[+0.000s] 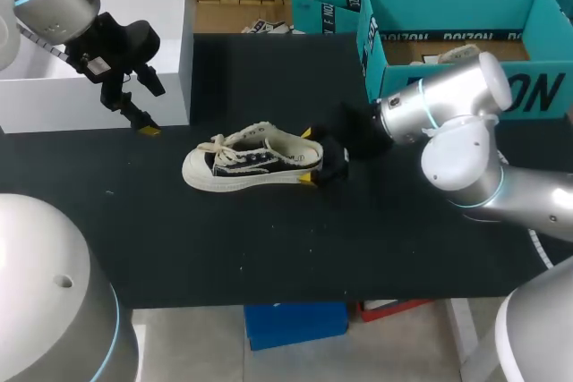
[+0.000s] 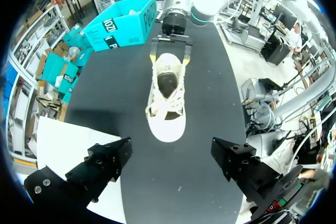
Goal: Take the shoe out of the shoebox, open the shoe tongue, remove and reinsert the insole, then place the shoe into the shoebox
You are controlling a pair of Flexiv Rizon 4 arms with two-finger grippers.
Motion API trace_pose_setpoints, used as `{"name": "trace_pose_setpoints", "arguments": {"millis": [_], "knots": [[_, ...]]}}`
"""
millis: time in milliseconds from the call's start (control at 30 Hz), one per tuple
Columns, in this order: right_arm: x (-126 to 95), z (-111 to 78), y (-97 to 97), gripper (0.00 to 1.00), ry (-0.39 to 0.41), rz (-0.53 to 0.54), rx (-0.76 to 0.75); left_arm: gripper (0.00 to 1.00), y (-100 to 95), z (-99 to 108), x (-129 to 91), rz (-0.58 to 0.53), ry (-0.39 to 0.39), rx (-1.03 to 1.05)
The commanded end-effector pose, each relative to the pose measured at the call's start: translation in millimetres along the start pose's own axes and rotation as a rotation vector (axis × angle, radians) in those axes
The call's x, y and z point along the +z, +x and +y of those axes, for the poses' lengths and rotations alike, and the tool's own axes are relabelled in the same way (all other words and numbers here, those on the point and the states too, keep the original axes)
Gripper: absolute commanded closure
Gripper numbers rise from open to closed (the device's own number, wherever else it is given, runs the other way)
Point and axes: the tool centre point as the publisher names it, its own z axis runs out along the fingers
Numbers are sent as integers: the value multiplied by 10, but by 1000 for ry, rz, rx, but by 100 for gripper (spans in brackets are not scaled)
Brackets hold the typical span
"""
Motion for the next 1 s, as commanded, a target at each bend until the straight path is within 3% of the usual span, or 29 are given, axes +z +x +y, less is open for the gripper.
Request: {"name": "trace_pose_setpoints", "arguments": {"millis": [33,533,567,933,1000], "knots": [[76,-29,-20,0,-11,4,3,0,6,11,7,-3,2,3],[159,-62,-9,0,-62,25,9,0,6,11,7,-3,2,3],[159,-61,-9,100,-61,24,12,0,6,11,7,-3,2,3],[162,-62,-10,100,-80,26,3,0,6,11,7,-3,2,3],[162,-62,-10,100,-80,26,3,0,10,-26,-11,-21,-31,-3]]}}
